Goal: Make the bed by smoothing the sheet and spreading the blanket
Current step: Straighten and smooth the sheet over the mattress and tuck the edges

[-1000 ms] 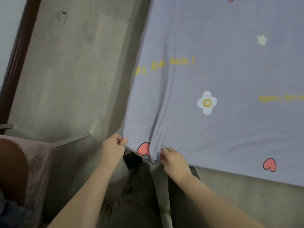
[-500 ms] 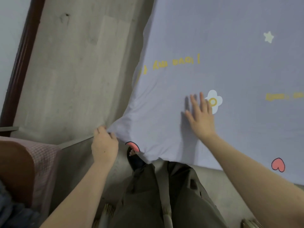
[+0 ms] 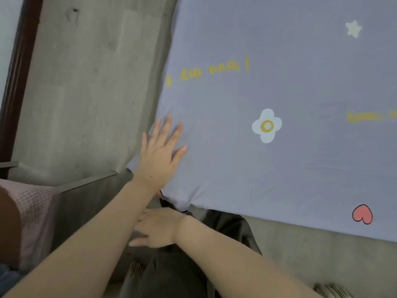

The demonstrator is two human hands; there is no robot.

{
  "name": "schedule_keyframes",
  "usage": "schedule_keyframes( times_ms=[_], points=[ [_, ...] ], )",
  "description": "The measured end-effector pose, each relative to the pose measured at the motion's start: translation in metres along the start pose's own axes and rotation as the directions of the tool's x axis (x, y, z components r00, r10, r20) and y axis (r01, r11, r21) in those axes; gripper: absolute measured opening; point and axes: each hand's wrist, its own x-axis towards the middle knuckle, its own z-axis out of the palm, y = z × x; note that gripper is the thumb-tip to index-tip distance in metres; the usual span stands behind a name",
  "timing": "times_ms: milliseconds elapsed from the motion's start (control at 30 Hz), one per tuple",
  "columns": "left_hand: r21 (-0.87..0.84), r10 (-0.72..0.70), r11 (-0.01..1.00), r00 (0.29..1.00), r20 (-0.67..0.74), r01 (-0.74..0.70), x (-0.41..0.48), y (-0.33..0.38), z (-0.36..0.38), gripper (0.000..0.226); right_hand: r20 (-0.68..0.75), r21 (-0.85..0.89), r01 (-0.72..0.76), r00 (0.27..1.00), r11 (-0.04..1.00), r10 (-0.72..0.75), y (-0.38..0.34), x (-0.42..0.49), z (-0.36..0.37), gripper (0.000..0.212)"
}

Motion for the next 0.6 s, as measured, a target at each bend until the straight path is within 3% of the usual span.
schedule_keyframes(
  times_ms=[67, 133, 200, 233, 300, 333, 400, 433, 500, 533, 567, 600],
  points=[
    [0.193, 0.104, 0.973, 0.987, 0.125, -0.127, 0.007, -0.009, 0.012, 0.071, -0.113, 0.023, 0.023, 0.993, 0.999, -0.020, 0.005, -0.024, -0.004, 0.046],
    [0.295, 0.124, 0.940, 0.978, 0.167, -0.170, 0.009, -0.026, 0.022, 0.082, -0.419, 0.005, -0.075, 0.905, 0.997, 0.070, 0.029, -0.057, -0.010, 0.036],
    [0.306, 0.073, 0.945, 0.988, 0.137, -0.112, 0.008, -0.037, 0.029, 0.088, -0.751, 0.068, -0.272, 0.620, 0.960, 0.228, 0.069, -0.102, -0.018, 0.036],
    [0.281, 0.034, 0.958, 0.994, 0.105, -0.062, 0.004, -0.039, 0.032, 0.090, -0.835, 0.119, -0.411, 0.451, 0.904, 0.315, 0.093, -0.129, -0.025, 0.041],
    [0.168, -0.060, 0.984, 0.998, 0.010, 0.057, -0.003, -0.035, 0.039, 0.092, -0.835, 0.284, -0.667, 0.182, 0.689, 0.520, 0.144, -0.183, -0.029, 0.056],
    [0.068, -0.146, 0.987, 0.989, -0.035, 0.149, -0.007, -0.033, 0.042, 0.093, -0.757, 0.391, -0.742, 0.078, 0.545, 0.649, 0.165, -0.208, -0.026, 0.064],
    [-0.205, -0.427, 0.886, 0.904, -0.010, 0.416, -0.012, -0.030, 0.047, 0.093, -0.553, 0.532, -0.789, -0.050, 0.307, 0.831, 0.189, -0.237, -0.008, 0.073],
    [-0.340, -0.595, 0.743, 0.801, 0.059, 0.577, -0.013, -0.030, 0.049, 0.090, -0.519, 0.531, -0.802, -0.053, 0.273, 0.853, 0.189, -0.237, 0.005, 0.074],
    [-0.482, -0.846, 0.408, 0.519, 0.118, 0.775, -0.013, -0.018, 0.050, 0.081, -0.541, 0.418, -0.854, 0.039, 0.309, 0.840, 0.173, -0.218, 0.027, 0.073],
    [-0.488, -0.903, 0.348, 0.426, 0.055, 0.800, -0.014, -0.007, 0.048, 0.074, -0.569, 0.330, -0.877, 0.109, 0.348, 0.815, 0.160, -0.202, 0.037, 0.070],
    [-0.458, -0.915, 0.379, 0.401, -0.052, 0.804, -0.016, 0.008, 0.046, 0.068, -0.610, 0.243, -0.880, 0.189, 0.409, 0.770, 0.144, -0.183, 0.042, 0.068],
    [-0.402, -0.882, 0.470, 0.443, -0.163, 0.786, -0.020, 0.024, 0.045, 0.063, -0.624, 0.157, -0.856, 0.301, 0.493, 0.721, 0.128, -0.164, 0.047, 0.065]
  ],
)
